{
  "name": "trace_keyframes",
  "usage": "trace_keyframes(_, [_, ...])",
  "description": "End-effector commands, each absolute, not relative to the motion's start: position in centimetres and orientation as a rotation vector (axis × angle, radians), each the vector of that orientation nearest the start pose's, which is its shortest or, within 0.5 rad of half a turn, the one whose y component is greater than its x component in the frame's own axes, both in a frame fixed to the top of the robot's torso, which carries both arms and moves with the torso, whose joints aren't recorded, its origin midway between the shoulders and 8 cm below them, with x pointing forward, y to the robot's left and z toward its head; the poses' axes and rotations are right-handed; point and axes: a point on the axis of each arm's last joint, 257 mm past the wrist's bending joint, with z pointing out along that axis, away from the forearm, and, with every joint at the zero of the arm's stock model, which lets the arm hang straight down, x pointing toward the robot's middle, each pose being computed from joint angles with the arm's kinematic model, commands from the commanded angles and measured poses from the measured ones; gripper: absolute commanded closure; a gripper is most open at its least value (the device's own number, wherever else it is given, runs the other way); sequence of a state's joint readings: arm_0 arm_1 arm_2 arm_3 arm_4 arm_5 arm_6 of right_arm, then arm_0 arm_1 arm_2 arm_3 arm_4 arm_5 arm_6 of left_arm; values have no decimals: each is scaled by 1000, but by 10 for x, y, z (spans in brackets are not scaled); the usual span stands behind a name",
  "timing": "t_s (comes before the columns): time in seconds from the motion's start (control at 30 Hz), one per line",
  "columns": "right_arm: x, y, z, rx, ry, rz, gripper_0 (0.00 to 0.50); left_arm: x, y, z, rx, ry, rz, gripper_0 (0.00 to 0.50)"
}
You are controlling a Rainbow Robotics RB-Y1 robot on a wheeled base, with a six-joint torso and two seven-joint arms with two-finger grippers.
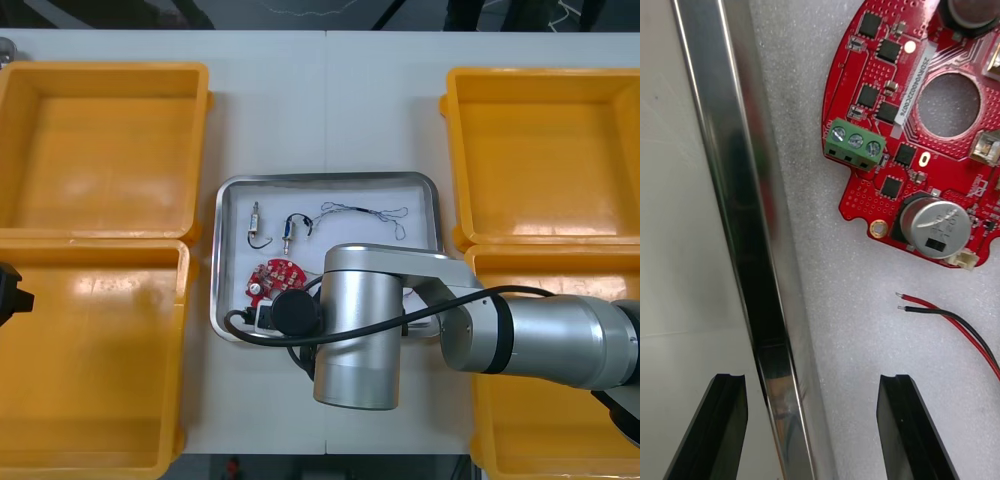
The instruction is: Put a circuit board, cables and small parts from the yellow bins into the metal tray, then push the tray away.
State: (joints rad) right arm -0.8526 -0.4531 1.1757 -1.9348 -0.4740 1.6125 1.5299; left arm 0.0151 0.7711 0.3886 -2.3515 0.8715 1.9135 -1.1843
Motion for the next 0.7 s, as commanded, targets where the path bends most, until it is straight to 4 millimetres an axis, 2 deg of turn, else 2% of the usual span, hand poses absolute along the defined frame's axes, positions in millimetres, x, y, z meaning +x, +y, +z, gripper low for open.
trace_keyframes(0.03, [368,10,-294,-1863,1926,-403,0,322,389,-166,-2,2678,117,0])
trace_keyframes(0.27, [366,13,-295,-1870,1917,-397,0,322,389,-166,-2,2678,117,0])
trace_keyframes(0.3, [366,13,-295,-1870,1918,-399,20,322,389,-166,-2,2678,117,0])
trace_keyframes(0.33, [366,13,-295,-1870,1918,-396,146,322,389,-166,-2,2678,117,0])
trace_keyframes(0.37, [366,14,-295,-1872,1915,-396,245,322,389,-166,-2,2678,117,0])
trace_keyframes(0.4, [366,13,-296,-1872,1919,-399,365,322,389,-166,-2,2678,117,0])
trace_keyframes(0.47, [365,13,-296,-1873,1920,-397,487,322,389,-166,-2,2678,117,0])
trace_keyframes(0.5, [365,13,-296,-1873,1920,-397,500,322,389,-166,-2,2678,117,0])
trace_keyframes(0.7, [367,12,-295,-1865,1922,-400,500,322,389,-166,-2,2678,117,0])
